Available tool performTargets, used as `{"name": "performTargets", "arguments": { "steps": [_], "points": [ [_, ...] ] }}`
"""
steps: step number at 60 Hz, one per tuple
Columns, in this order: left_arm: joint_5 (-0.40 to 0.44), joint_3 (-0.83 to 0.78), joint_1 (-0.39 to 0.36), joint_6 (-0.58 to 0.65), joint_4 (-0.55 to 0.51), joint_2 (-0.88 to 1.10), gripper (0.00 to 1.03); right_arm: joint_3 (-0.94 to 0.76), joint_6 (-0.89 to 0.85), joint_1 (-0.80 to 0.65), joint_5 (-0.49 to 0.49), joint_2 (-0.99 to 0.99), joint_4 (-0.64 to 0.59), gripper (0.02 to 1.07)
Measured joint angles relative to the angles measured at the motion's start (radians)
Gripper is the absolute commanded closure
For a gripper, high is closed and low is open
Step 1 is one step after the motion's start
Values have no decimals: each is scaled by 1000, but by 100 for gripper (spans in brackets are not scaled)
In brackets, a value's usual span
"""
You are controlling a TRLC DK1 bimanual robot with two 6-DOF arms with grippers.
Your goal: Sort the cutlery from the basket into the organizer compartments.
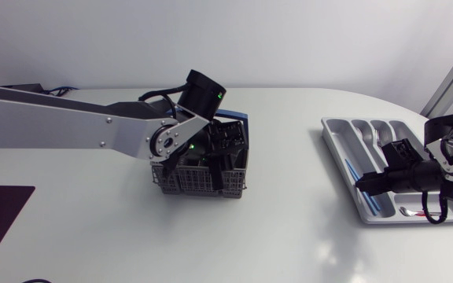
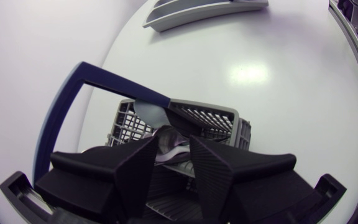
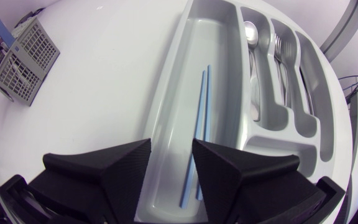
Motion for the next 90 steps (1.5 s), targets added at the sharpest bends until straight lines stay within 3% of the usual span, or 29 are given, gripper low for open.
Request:
{"name": "performTargets", "arguments": {
  "steps": [48,67,90],
  "points": [
    [1,0,0,1,45,-15,66,-1,0,0,0,0,0,56],
    [-163,-10,-72,20,107,13,67,-5,0,0,0,0,8,56],
    [-233,-26,-91,41,111,26,70,-7,-4,0,-5,0,14,56]
  ]
}}
